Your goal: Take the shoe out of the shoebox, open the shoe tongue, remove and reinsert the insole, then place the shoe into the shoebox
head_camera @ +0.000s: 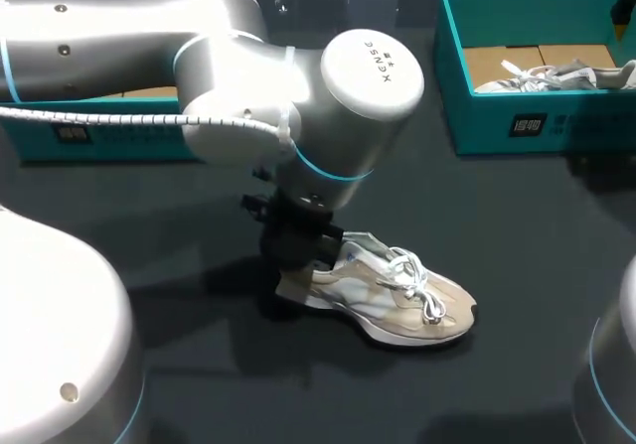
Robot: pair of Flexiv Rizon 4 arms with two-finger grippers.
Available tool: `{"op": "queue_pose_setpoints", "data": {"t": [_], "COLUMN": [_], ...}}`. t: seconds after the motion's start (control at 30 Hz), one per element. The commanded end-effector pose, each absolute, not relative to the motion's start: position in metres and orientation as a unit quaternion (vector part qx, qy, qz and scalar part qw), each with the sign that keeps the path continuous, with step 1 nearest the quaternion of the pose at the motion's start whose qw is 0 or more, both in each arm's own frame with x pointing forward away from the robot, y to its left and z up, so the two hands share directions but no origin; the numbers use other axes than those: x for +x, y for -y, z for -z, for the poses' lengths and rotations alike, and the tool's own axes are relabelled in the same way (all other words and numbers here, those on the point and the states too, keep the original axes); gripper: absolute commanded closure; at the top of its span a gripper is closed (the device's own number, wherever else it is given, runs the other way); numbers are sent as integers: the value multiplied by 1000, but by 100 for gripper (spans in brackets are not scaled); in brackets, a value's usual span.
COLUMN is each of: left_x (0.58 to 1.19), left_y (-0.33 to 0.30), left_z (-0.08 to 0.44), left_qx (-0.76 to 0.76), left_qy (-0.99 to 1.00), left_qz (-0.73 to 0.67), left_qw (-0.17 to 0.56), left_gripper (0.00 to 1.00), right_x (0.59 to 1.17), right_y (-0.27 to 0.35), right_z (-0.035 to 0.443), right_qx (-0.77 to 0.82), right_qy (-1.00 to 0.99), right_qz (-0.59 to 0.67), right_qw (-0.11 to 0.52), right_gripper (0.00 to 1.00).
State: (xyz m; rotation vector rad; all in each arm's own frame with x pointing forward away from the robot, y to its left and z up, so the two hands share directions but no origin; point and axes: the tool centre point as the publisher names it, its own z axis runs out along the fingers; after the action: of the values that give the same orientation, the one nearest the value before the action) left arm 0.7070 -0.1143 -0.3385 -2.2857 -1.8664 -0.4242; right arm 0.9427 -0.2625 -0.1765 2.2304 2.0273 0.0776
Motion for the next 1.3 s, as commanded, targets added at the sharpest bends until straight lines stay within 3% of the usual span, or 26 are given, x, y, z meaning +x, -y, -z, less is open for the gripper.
{"op": "queue_pose_setpoints", "data": {"t": [0.03,0.83,0.87,1.1,1.13,1.3], "left_x": [710,713,714,717,717,714], "left_y": [119,125,124,118,117,112], "left_z": [345,375,375,369,367,339], "left_qx": [-764,-764,-765,-763,-761,-755], "left_qy": [625,624,623,628,630,645], "left_qz": [137,136,137,130,129,105], "left_qw": [81,91,90,85,82,57], "left_gripper": [100,100,93,5,0,0], "right_x": [942,942,942,942,942,942], "right_y": [262,262,262,262,262,262], "right_z": [176,176,176,176,176,176], "right_qx": [739,739,739,739,739,739], "right_qy": [-670,-670,-670,-670,-670,-670], "right_qz": [-26,-26,-26,-26,-26,-26], "right_qw": [64,64,64,64,64,64], "right_gripper": [0,0,0,0,0,0]}}
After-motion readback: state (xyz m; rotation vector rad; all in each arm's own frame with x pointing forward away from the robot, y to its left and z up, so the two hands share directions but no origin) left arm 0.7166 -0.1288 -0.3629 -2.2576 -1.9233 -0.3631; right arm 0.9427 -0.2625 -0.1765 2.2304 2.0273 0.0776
